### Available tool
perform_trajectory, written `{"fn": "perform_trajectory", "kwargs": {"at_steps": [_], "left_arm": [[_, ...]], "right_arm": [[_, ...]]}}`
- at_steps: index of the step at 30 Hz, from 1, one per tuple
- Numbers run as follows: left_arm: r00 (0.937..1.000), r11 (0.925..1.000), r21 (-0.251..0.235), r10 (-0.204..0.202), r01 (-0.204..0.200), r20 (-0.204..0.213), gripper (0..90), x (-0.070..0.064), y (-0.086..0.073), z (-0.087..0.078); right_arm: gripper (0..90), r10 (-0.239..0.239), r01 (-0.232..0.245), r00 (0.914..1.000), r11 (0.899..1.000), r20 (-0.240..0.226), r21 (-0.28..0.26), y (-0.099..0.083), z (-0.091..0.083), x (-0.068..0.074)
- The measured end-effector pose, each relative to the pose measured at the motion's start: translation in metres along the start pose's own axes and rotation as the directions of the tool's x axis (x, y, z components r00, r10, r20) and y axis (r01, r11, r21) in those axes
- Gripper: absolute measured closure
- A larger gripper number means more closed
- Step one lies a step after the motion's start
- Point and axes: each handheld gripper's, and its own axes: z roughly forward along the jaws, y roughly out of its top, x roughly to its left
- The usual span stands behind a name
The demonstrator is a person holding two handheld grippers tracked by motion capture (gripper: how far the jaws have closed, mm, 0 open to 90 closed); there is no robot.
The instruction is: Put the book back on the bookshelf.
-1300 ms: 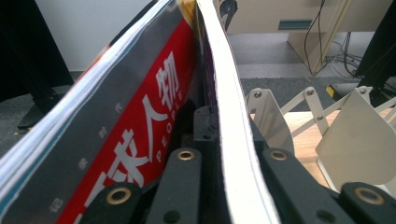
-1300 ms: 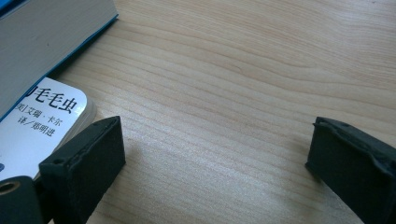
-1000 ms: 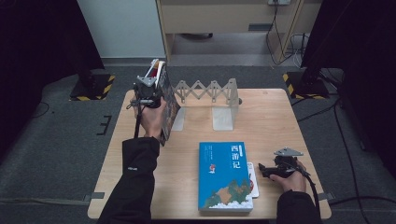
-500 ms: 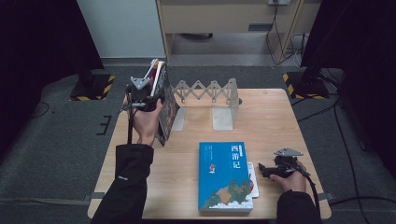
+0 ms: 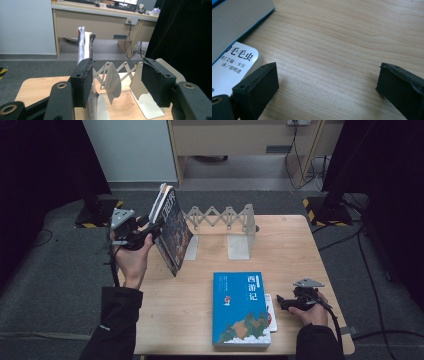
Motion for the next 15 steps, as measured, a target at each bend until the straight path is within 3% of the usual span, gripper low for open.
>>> {"fn": "perform_trajectory", "kwargs": {"at_steps": [7,9,15], "left_arm": [[0.9993,0.9999,-0.005,-0.015,0.015,0.034,38.6,0.013,-0.008,-0.027],[0.9993,1.0000,-0.002,-0.004,0.004,0.036,37.6,0.014,-0.013,-0.032],[0.9981,0.9997,0.024,0.005,-0.006,0.061,37.1,0.017,-0.041,-0.044]], "right_arm": [[2.4,-0.004,0.005,0.9999,1.000,-0.009,0.005,0.000,0.000,0.000],[2.0,-0.007,0.007,0.9999,1.000,-0.008,0.005,0.000,0.000,0.000],[0.5,-0.007,0.007,0.9998,1.000,-0.019,0.007,0.000,0.001,-0.001]]}}
